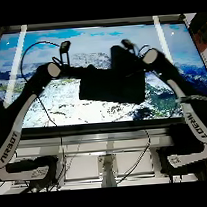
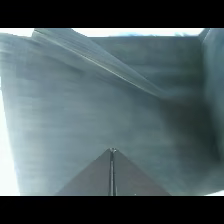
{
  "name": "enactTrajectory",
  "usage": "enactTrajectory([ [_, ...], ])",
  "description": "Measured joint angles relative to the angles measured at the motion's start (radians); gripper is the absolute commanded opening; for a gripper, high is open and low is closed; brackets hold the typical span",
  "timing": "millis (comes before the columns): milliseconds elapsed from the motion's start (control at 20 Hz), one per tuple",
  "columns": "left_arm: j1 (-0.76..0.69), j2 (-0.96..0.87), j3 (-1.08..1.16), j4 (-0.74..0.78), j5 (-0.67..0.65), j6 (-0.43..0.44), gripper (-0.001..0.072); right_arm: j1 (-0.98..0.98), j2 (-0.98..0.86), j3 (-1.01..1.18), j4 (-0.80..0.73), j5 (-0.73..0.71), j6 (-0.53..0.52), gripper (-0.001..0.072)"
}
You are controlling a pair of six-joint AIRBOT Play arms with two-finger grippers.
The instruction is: Fold the clothes and pants, and hang the long-sleeved shirts on hangers.
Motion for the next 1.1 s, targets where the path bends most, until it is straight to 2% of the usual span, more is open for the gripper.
enactTrajectory([
  [100,0.044,0.006,0.000,0.006,0.002,-0.004,0.0010,0.067,-0.058,0.000,0.058,-0.034,-0.001,0.0013],
  [300,0.083,0.012,0.000,0.011,0.003,-0.008,0.0011,0.171,-0.141,0.007,0.279,-0.145,-0.069,0.0015],
  [400,0.091,0.013,0.000,0.013,0.005,-0.011,0.0012,0.204,-0.177,0.031,0.341,-0.188,-0.087,0.0026],
  [450,0.093,0.013,0.000,0.013,0.005,-0.011,0.0012,0.218,-0.193,0.046,0.363,-0.203,-0.093,0.0138],
  [500,0.094,0.014,0.000,0.013,0.005,-0.011,0.0013,0.228,-0.203,0.060,0.386,-0.210,-0.098,0.0321],
  [550,0.096,0.014,0.000,0.014,0.005,-0.011,0.0026,0.234,-0.211,0.077,0.402,-0.211,-0.101,0.0390],
  [750,0.120,0.027,0.000,0.015,0.004,-0.011,0.0025,0.198,-0.219,0.172,0.384,-0.161,-0.096,0.0385],
  [800,0.132,0.037,0.000,0.015,0.003,-0.011,0.0025,0.172,-0.219,0.208,0.353,-0.118,-0.084,0.0345],
  [900,0.154,0.066,0.000,0.015,-0.014,-0.011,0.0012,0.113,-0.218,0.284,0.274,-0.021,-0.068,0.0031],
  [1100,0.184,0.119,0.000,0.041,-0.144,0.030,0.0011,-0.053,-0.215,0.404,0.077,0.217,-0.014,0.0017],
])
